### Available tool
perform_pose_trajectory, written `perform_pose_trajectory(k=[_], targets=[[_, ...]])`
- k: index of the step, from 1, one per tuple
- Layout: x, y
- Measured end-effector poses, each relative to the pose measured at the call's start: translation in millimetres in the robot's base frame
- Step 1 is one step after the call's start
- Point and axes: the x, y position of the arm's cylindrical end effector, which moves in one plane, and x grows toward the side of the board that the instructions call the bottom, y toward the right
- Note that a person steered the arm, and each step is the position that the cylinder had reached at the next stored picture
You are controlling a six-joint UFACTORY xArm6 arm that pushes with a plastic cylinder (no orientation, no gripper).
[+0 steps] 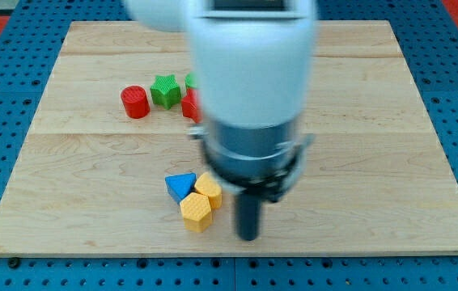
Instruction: Push red circle into the green star at center
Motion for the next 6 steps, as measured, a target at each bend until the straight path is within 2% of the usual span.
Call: perform_pose_trajectory(k=[1,3,4,5,6], targets=[[-55.2,64.5],[-201.3,60.8],[-255.3,34.0],[-287.9,-7.5],[-285.0,-53.8]])
